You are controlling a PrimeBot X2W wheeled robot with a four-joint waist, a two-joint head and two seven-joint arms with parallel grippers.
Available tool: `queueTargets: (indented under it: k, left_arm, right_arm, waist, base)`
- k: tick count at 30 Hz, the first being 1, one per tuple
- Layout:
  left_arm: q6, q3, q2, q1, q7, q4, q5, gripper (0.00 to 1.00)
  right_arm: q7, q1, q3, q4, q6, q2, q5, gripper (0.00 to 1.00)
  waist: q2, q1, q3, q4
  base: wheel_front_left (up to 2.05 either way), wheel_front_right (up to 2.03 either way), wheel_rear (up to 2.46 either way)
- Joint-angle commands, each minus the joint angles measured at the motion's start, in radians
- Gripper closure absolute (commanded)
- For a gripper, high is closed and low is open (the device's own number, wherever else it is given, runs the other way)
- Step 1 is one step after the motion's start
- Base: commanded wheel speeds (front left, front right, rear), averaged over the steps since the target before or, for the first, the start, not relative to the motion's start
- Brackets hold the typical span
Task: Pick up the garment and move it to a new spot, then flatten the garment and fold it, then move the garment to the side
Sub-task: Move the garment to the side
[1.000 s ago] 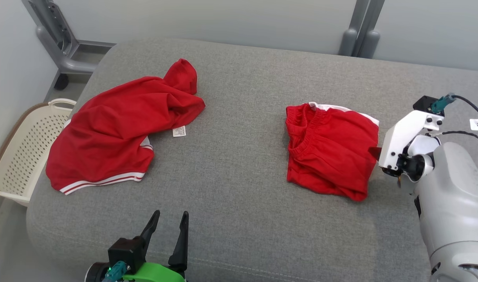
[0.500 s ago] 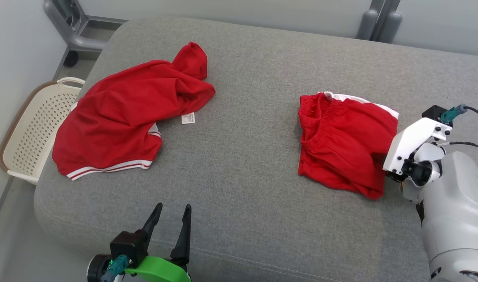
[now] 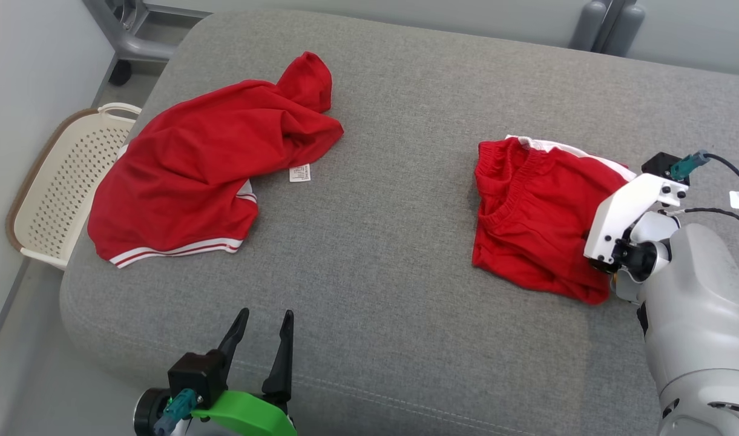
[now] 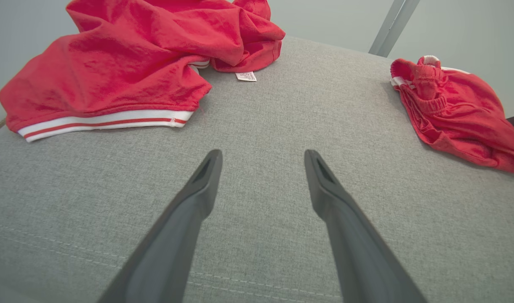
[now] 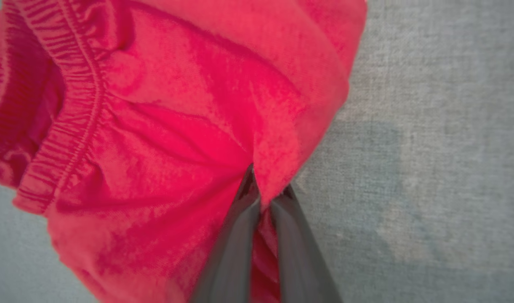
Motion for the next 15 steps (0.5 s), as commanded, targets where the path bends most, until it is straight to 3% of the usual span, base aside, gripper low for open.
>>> queueTargets:
  k: [1,10,15]
  left_arm:
    - [0.003,0.004,0.0,-0.015,-0.005,0.001,-0.005,0.0]
    - [0.011,0.01,0.001,-0.015,-0.015,0.001,-0.007,0.0]
    - [0.016,0.018,0.005,-0.023,-0.021,-0.013,-0.004,0.0]
  right_arm:
    - [-0.002,0.012,0.004,0.01,-0.002,0.0,-0.007,1.0]
    - [0.037,0.023,0.073,-0.046,-0.002,-0.006,-0.046,1.0]
    - [0.074,0.056,0.168,-0.095,-0.002,-0.026,-0.041,1.0]
  waist:
    - [0.0,0.0,-0.002,-0.007]
    - [0.0,0.0,-0.027,-0.092]
    - [0.0,0.0,-0.028,-0.152]
  base:
    - [0.0,0.0,0.0]
    - [0.0,0.0,0.0]
    - [0.0,0.0,0.0]
